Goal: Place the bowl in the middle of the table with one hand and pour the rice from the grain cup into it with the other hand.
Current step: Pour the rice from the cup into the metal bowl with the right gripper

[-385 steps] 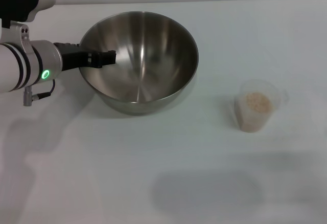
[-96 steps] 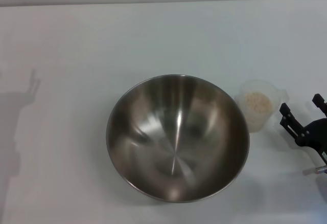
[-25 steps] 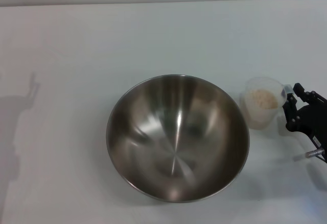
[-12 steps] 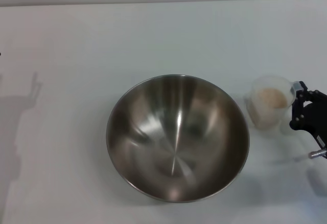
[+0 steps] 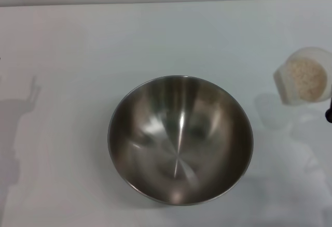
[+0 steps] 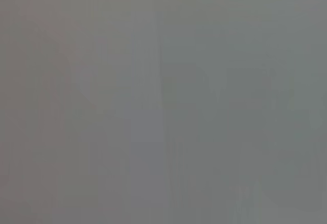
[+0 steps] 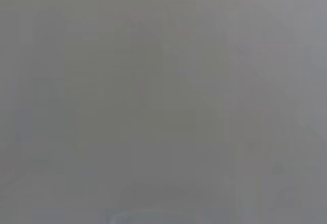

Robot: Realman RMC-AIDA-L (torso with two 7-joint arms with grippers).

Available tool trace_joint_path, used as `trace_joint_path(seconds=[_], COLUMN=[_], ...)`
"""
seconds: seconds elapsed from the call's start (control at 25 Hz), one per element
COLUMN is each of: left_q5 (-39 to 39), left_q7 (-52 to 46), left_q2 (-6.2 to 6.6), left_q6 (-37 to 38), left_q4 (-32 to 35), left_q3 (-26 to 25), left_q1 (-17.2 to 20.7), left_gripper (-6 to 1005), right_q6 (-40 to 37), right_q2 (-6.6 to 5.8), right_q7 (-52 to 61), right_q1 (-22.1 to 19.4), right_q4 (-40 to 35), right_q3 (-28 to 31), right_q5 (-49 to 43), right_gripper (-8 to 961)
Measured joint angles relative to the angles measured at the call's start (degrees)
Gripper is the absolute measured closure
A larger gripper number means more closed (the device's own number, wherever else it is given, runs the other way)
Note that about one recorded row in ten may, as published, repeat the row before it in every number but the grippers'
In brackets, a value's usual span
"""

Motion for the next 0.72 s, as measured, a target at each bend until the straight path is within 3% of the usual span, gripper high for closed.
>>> trace_joint_path(seconds=[0.12,0.32,0.36,0.52,0.56,0.6,0.64,0.72], left_q5=[0.0,0.0,0.0,0.0,0.0,0.0,0.0,0.0], left_q7=[0.0,0.0,0.0,0.0,0.0,0.0,0.0,0.0], left_q2=[0.0,0.0,0.0,0.0,0.0,0.0,-0.01,-0.02], left_q6=[0.1,0.2,0.2,0.2,0.1,0.1,0.0,0.0], left_q4=[0.0,-0.2,-0.2,-0.1,-0.1,-0.1,0.0,0.0], left_q3=[0.0,0.1,0.3,0.8,0.9,0.9,0.9,1.0], left_q1=[0.4,0.9,1.0,0.9,0.8,0.8,0.7,0.7], left_gripper=[152,152,152,152,152,152,152,152], right_q6=[-3.5,-3.3,-1.9,-0.1,2.2,2.2,5.0,6.1], right_q2=[-0.06,0.11,0.12,0.09,0.1,0.1,0.11,0.12], right_q7=[-1.6,-14.7,-21.7,-32.2,-40.3,-40.3,-48.7,-52.4], right_q1=[0.8,2.9,3.7,4.5,4.8,4.8,5.3,5.5], right_q4=[-0.3,0.6,2.1,4.3,6.2,6.2,8.3,9.4], right_q3=[-2.1,-5.7,-6.9,-8.4,-8.7,-8.7,-8.6,-8.6], right_q5=[0.0,0.0,-0.1,-0.1,-0.1,-0.1,-0.1,-0.1], right_gripper=[942,941,941,940,940,940,940,940])
